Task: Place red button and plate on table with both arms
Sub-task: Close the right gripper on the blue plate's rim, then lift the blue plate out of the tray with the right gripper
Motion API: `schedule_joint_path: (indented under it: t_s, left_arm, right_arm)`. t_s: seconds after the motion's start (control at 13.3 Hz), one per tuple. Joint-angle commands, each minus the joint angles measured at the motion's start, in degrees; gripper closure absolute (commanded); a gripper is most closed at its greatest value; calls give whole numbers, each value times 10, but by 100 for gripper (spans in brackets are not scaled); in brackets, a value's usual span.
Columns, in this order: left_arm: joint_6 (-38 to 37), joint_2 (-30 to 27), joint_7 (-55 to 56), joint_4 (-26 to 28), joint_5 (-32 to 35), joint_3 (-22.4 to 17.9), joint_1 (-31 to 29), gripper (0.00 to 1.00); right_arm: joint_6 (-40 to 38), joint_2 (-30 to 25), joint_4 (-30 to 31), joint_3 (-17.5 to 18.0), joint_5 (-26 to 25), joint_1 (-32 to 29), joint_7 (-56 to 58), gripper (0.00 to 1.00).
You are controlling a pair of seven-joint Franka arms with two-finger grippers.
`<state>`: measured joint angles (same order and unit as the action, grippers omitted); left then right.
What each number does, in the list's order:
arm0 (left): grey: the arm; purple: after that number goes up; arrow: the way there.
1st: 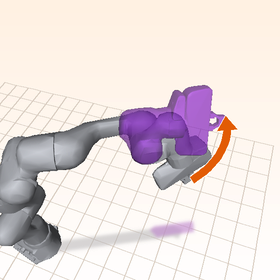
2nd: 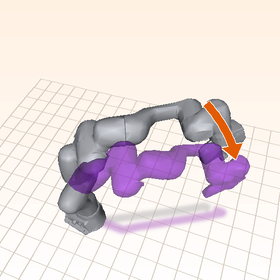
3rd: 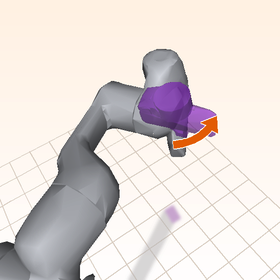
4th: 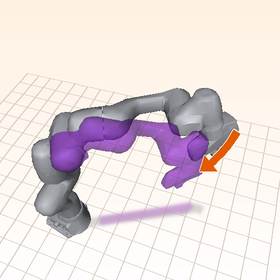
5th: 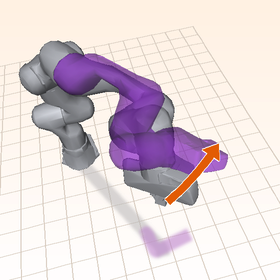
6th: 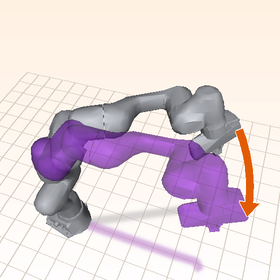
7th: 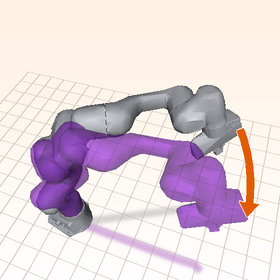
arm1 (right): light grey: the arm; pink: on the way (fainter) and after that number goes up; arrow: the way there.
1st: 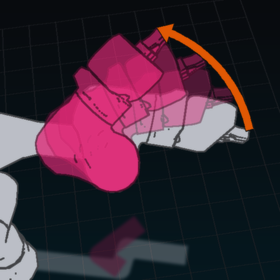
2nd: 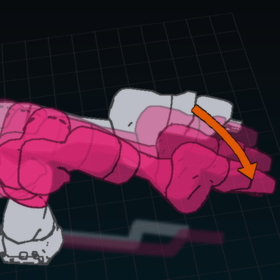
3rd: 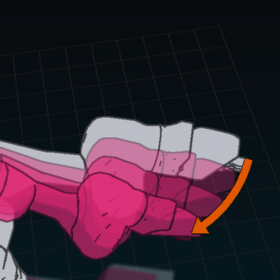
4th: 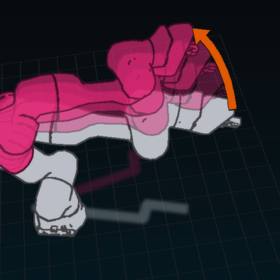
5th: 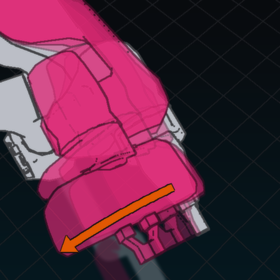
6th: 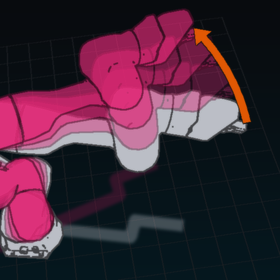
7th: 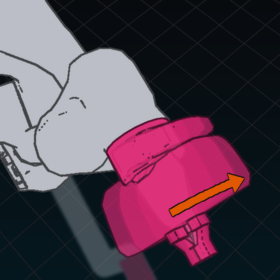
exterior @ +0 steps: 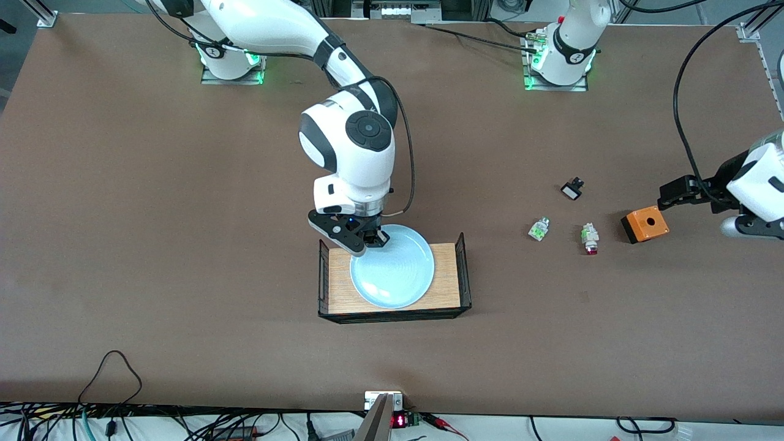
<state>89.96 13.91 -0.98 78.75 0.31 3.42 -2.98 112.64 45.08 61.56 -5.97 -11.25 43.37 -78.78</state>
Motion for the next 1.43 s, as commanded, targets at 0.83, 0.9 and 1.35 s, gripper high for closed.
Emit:
schedule_joint_path:
  t_s: [0.83,0.9,1.35]
  left_arm:
    - [26,-81,39,91,-5,1,2,0]
    - [27,-81,38,90,-4,1,2,0]
    - [27,-77,37,90,-4,1,3,0]
  right_arm:
    - [-175,-59,-102,10,13,5,35,100]
    - [-195,-71,-102,9,13,5,69,100]
    - [-276,-125,-102,9,18,-28,224,100]
